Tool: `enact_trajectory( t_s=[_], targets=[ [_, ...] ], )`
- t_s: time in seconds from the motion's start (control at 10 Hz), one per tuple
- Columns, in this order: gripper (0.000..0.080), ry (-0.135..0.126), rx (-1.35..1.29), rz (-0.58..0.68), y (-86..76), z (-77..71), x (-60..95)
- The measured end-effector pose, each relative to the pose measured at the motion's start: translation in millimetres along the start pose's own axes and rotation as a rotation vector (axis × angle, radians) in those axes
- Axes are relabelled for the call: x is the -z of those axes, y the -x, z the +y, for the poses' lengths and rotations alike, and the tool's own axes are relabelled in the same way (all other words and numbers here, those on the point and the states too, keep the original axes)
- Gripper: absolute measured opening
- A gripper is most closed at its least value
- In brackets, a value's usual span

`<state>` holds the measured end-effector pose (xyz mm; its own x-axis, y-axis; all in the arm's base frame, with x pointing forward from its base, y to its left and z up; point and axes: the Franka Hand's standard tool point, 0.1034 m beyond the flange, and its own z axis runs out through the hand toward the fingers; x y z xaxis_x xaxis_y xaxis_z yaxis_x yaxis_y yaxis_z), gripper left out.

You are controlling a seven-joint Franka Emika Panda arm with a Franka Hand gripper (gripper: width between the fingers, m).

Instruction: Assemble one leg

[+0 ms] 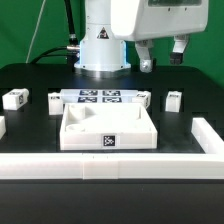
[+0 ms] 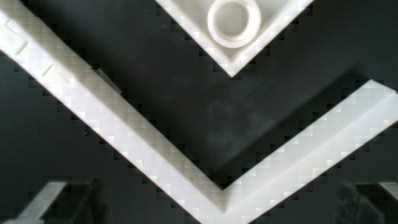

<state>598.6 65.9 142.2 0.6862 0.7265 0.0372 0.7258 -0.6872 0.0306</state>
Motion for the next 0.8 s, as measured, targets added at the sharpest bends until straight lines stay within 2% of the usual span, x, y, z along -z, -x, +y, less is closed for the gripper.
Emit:
enact_trajectory(
  t_s=[0.1, 0.6, 0.8],
  targets=[
    [0.065, 0.008, -0.006, 0.012, -2.5, 1.8, 1.3],
    [0.065, 0.009, 0.002, 0.01, -1.3, 2.0, 0.7],
    [0.065, -0.013, 0.204, -0.022, 14.5, -1.2, -7.9]
  ],
)
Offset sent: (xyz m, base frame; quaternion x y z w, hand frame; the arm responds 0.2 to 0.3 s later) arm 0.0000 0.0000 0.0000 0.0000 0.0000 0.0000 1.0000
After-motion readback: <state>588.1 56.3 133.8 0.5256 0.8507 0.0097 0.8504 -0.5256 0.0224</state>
